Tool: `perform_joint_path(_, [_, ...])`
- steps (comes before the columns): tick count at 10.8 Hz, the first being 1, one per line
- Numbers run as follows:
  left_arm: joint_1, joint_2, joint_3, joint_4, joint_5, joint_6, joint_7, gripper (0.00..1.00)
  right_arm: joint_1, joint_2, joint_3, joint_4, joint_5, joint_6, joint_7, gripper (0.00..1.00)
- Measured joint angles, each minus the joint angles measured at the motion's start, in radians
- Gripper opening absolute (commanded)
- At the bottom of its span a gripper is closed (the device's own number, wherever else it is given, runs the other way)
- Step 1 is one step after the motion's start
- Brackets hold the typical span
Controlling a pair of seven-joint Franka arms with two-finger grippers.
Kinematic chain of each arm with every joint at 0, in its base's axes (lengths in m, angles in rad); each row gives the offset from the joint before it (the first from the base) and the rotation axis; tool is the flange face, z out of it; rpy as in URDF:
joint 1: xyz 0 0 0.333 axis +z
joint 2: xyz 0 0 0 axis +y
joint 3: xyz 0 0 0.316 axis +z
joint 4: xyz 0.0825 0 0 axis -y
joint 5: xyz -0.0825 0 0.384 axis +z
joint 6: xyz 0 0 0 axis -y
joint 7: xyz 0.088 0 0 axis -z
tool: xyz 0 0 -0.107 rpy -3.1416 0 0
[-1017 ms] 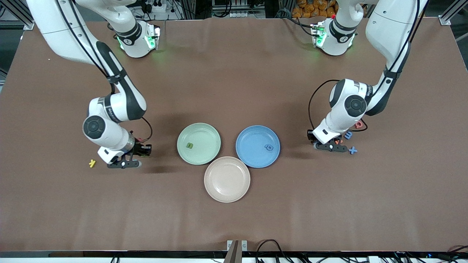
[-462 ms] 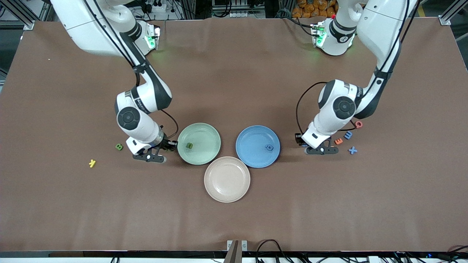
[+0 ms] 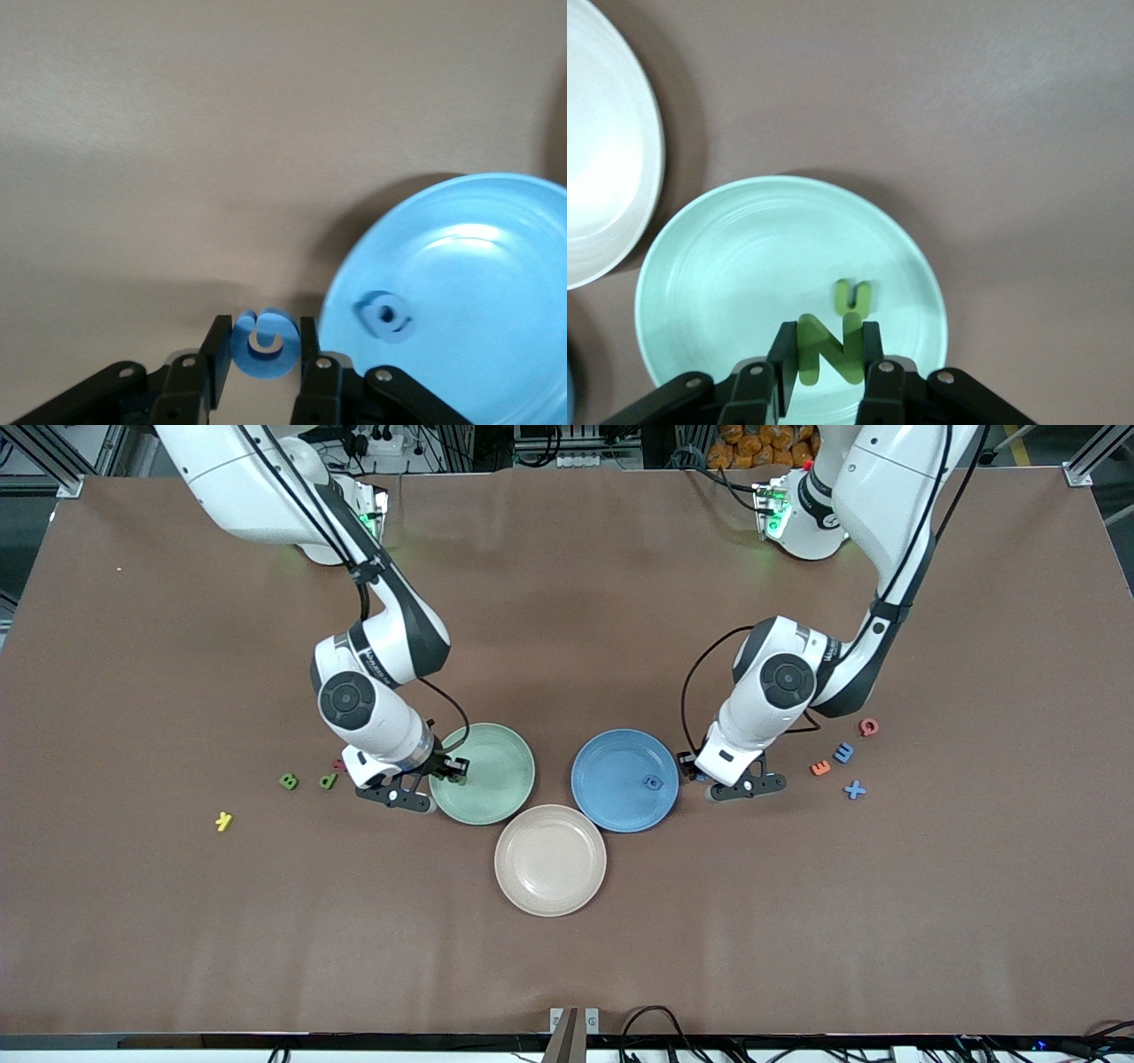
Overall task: Sort letters by color into matching plates
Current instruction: 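Drop the N and G onto the green and blue plates with both grippers, then return both grippers and grasp the green B and the blue x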
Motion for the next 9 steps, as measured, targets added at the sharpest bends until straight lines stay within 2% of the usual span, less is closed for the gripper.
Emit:
perform_joint_path(1, [-0.013, 0.011, 0.0, 0.02, 0.0, 0.0, -0.049, 0.0, 0.012, 0.002, 0.0, 0.003, 0.001, -0.001, 0.036, 1.0])
perform_joint_path(5, [-0.073, 0.07, 0.0, 0.104, 0.0, 0.0, -0.224, 0.0, 0.027, 0.016, 0.0, 0.01, 0.003, -0.001, 0.168, 1.0])
perform_joint_path(6, [-0.085, 0.079, 0.0, 0.114, 0.0, 0.0, -0.255, 0.2, 0.027, 0.016, -0.002, 0.012, -0.001, -0.001, 0.137, 1.0])
perform_joint_path(7, [-0.096, 0.083, -0.001, 0.12, -0.003, 0.0, -0.28, 0.99, 0.026, 0.016, -0.007, 0.012, -0.004, -0.006, 0.048, 1.0])
perform_joint_path(9, [-0.11, 0.084, -0.001, 0.123, -0.019, -0.003, -0.295, 1.0, -0.008, 0.017, -0.022, 0.012, -0.007, -0.043, -0.217, 1.0])
